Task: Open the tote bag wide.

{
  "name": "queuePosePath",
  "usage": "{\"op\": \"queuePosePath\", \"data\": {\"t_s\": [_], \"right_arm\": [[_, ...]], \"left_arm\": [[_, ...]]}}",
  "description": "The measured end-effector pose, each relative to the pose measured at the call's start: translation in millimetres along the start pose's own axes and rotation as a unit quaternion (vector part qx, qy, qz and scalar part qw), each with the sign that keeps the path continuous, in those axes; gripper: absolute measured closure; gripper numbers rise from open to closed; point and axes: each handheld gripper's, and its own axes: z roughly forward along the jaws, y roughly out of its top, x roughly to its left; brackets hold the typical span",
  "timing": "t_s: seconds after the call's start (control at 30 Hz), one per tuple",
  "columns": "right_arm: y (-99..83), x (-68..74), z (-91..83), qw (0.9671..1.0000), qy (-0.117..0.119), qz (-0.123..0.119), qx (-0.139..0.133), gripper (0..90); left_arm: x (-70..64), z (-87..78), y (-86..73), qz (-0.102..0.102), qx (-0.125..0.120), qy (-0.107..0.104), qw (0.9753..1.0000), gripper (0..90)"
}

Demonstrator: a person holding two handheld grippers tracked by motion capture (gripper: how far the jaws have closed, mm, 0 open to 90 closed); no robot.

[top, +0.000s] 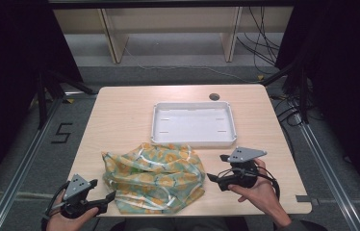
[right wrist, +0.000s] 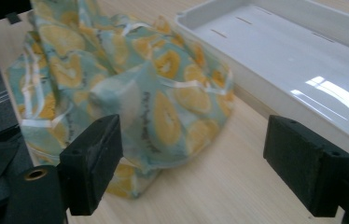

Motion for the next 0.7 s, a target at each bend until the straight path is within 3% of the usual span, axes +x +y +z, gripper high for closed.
{"op": "queuePosePath", "data": {"t_s": [0.2,0.27,0.37,0.43,0.53,0.7], "right_arm": [[7.3,8.6,20.2,0.9992,0.033,-0.020,0.009,16.9],[9.9,10.8,24.9,0.9993,0.031,-0.021,0.005,16.7],[12.0,12.1,28.1,0.9990,0.037,-0.020,0.010,16.6],[13.9,13.0,33.0,0.9984,0.045,-0.033,0.012,16.5],[14.7,16.8,37.8,0.9982,0.051,-0.025,0.017,16.3],[17.9,22.8,46.9,0.9973,0.056,-0.040,0.024,16.1]], "left_arm": [[0.0,0.5,0.2,-0.001,-0.002,-0.001,1.0000,21.5],[0.2,-0.1,0.4,0.005,0.000,-0.001,1.0000,21.6],[0.3,0.4,0.1,-0.002,-0.003,-0.001,1.0000,21.6],[0.6,0.0,0.3,0.002,-0.001,0.001,1.0000,21.6],[0.8,-0.1,0.3,0.002,-0.001,0.002,1.0000,21.5],[0.7,0.2,0.6,0.004,0.001,0.001,1.0000,21.6]]}}
